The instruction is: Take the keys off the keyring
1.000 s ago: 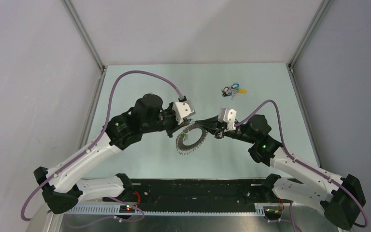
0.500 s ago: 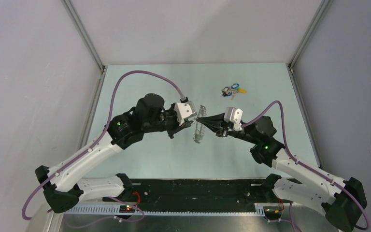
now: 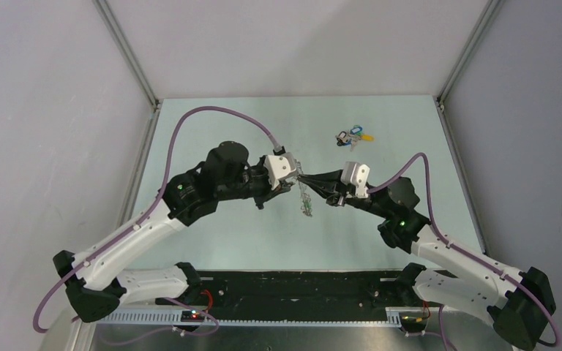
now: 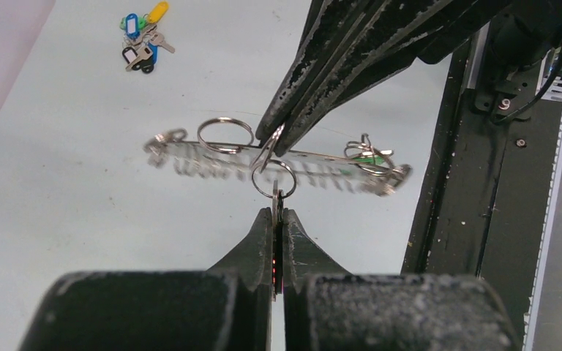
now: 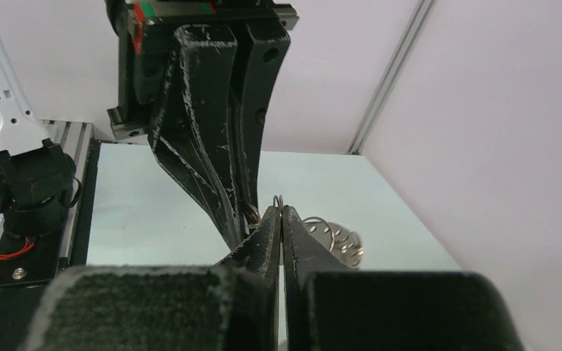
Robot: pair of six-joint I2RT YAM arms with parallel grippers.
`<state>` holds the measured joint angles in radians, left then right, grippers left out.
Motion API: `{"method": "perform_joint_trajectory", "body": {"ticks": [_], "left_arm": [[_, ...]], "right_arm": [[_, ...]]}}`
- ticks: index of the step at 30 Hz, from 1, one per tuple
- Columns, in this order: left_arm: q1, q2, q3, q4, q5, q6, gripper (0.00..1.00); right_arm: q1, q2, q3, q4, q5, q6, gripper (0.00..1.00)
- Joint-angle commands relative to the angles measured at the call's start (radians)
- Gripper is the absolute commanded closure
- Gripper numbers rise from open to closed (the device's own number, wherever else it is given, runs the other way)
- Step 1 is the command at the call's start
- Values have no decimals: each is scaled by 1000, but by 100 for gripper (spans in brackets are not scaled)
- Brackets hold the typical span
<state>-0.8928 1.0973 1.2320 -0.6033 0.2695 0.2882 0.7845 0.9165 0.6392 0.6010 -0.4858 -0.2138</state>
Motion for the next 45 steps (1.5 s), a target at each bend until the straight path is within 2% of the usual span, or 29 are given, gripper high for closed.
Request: {"method": "perform_joint_trajectory", "body": {"ticks": [1, 9, 14, 19, 25, 26, 27, 28, 29, 31, 40, 45], "left_arm": [[-4, -37, -8, 21, -51, 7, 100], [-4, -56, -15, 33, -93, 10, 100], [-4, -63, -24, 48, -117, 16, 100], [-4, -56, -26, 54, -121, 16, 100], [-4, -49, -27, 54, -130, 18, 100], [-3, -48, -28, 55, -133, 18, 100], [-3, -51, -28, 54, -137, 20, 100], [-3, -53, -31, 54, -138, 22, 100], [-4, -58, -33, 54, -133, 29, 100], [-4, -58, -42, 57, -107, 42, 100], [-8, -61, -69, 57, -92, 115, 100], [-57, -80, -68, 45, -215, 208, 100]], "right_arm": [[2, -12, 11, 42, 79, -7, 100], [1, -2, 11, -65, 89, 17, 100], [7, 21, 28, -141, 33, 38, 100], [54, 108, 108, -288, 63, 44, 100], [83, 199, 187, -338, 67, 83, 100], [84, 202, 197, -344, 52, 81, 97], [85, 200, 200, -351, 47, 77, 84], [85, 190, 201, -356, 47, 73, 78], [83, 182, 201, -369, 46, 63, 66], [76, 154, 201, -392, 44, 43, 57], [-42, 12, 179, -468, -65, -6, 53], [-91, -11, 172, -457, -47, -15, 55]]}}
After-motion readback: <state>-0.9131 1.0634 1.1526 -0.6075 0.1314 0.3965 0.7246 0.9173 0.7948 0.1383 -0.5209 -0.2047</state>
